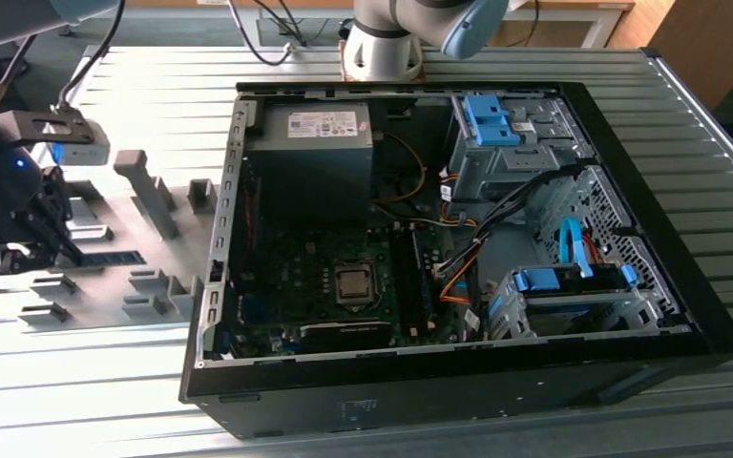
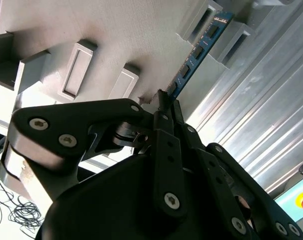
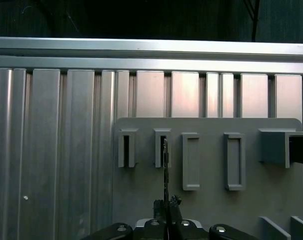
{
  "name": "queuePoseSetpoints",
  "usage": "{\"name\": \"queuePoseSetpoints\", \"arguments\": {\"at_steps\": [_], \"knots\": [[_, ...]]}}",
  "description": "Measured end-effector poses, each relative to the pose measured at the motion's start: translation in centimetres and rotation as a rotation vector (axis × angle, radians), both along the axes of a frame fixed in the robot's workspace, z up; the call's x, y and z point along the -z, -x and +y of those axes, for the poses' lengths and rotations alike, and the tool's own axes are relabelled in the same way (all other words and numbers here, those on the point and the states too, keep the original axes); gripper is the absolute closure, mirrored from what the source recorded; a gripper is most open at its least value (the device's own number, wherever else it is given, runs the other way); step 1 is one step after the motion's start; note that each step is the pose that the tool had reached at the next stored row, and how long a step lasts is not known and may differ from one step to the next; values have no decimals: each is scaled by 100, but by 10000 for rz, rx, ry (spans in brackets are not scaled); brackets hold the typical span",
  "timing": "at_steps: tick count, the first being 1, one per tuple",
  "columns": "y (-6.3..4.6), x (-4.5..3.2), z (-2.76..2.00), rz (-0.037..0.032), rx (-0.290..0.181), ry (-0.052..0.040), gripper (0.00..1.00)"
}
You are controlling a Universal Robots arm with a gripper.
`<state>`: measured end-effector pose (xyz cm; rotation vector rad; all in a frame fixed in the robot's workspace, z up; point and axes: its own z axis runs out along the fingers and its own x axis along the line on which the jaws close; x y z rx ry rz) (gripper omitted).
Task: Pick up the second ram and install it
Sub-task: 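Pick up the second ram and move it above second insertion slot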
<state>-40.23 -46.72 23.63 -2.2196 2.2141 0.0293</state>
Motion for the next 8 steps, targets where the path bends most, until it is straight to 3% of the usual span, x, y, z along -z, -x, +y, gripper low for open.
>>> {"name": "queuePoseSetpoints", "arguments": {"at_steps": [8], "knots": [[0,-33,0,0,0,0,86]]}}
